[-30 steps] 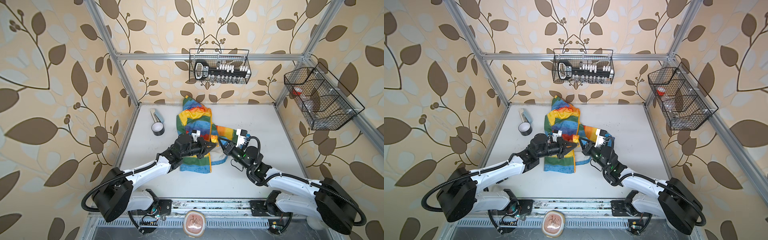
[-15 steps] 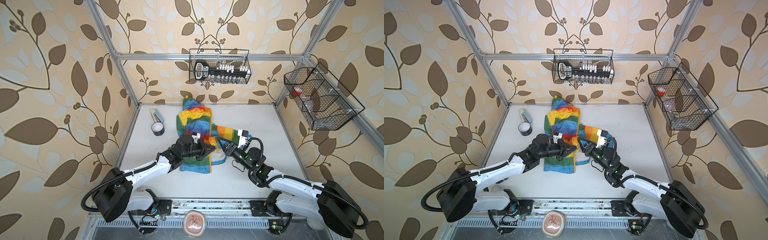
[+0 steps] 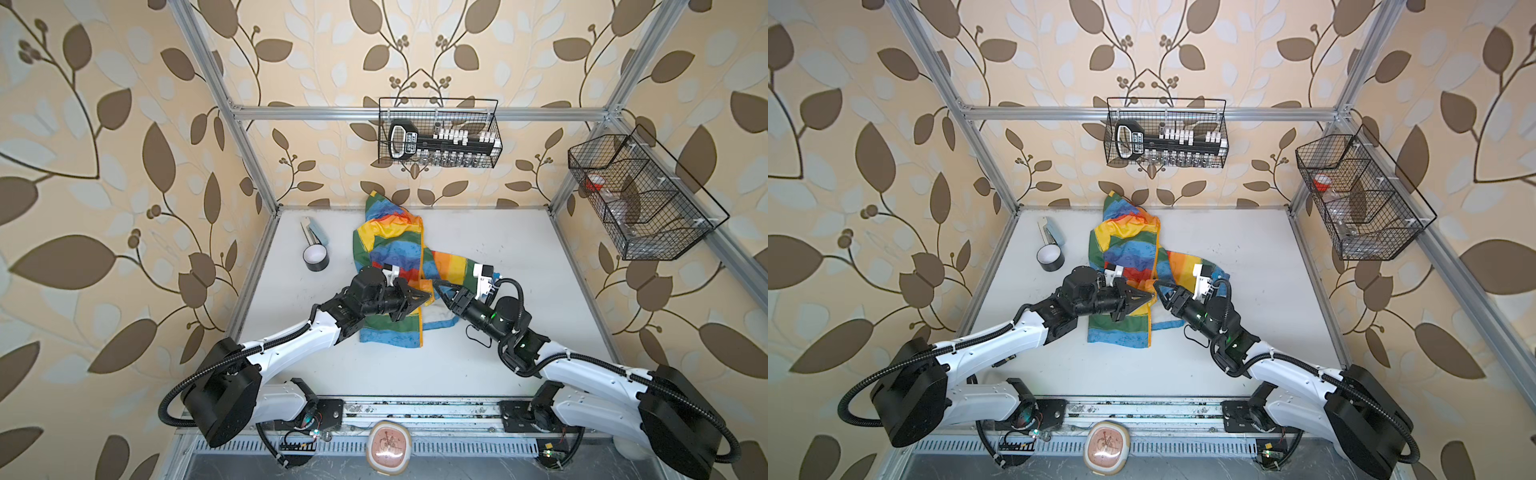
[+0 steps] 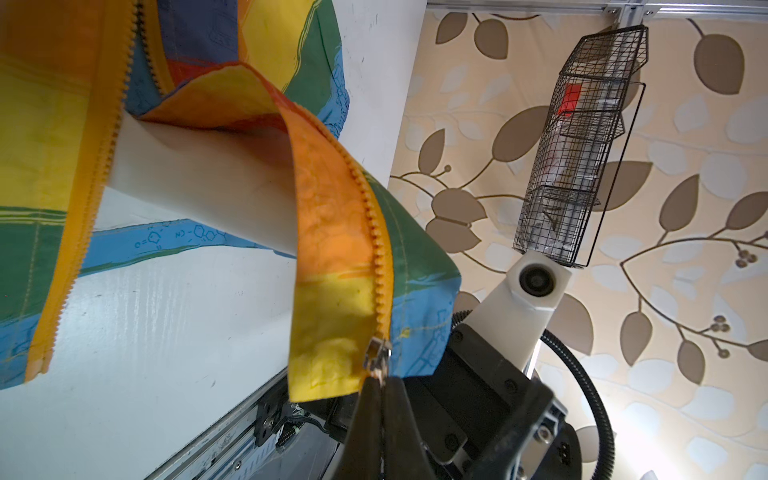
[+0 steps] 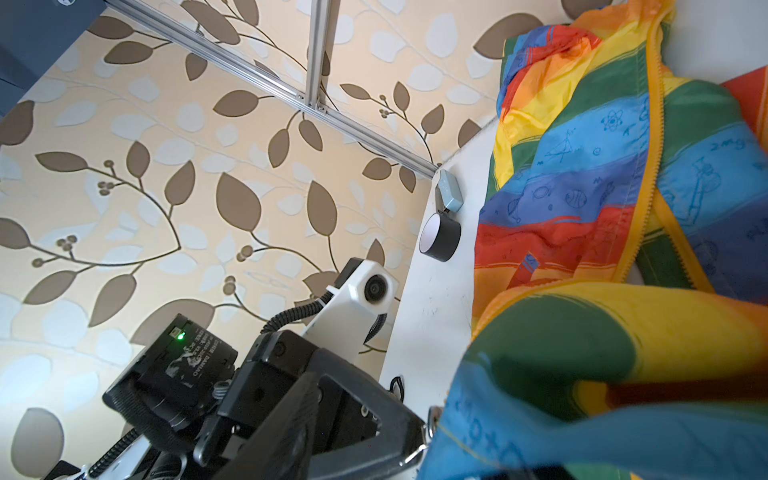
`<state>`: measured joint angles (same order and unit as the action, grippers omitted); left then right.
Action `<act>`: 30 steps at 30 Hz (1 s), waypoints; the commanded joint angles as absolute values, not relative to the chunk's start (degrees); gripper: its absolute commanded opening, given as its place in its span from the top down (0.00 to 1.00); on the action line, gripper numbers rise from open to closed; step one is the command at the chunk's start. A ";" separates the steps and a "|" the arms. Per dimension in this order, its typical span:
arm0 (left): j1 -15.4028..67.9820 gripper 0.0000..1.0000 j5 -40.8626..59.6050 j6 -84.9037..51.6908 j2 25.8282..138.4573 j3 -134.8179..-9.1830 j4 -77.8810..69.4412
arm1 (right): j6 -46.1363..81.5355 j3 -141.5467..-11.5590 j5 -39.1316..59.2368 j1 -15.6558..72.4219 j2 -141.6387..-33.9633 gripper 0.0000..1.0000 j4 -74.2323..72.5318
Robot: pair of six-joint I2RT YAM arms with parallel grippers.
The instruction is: Zip up the jacket
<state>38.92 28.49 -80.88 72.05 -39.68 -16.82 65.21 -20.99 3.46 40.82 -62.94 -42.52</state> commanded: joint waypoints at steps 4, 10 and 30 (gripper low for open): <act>38.42 1.00 29.62 -79.16 69.61 -42.18 -16.52 | 69.66 -20.61 6.75 41.08 -64.79 0.43 -41.86; 38.43 1.00 29.61 -79.09 69.35 -42.23 -16.37 | 71.48 -21.45 8.09 41.14 -68.06 0.44 -42.63; 38.50 1.00 29.35 -79.33 67.77 -40.65 -15.99 | 76.46 -23.12 7.21 40.27 -75.65 0.61 -54.46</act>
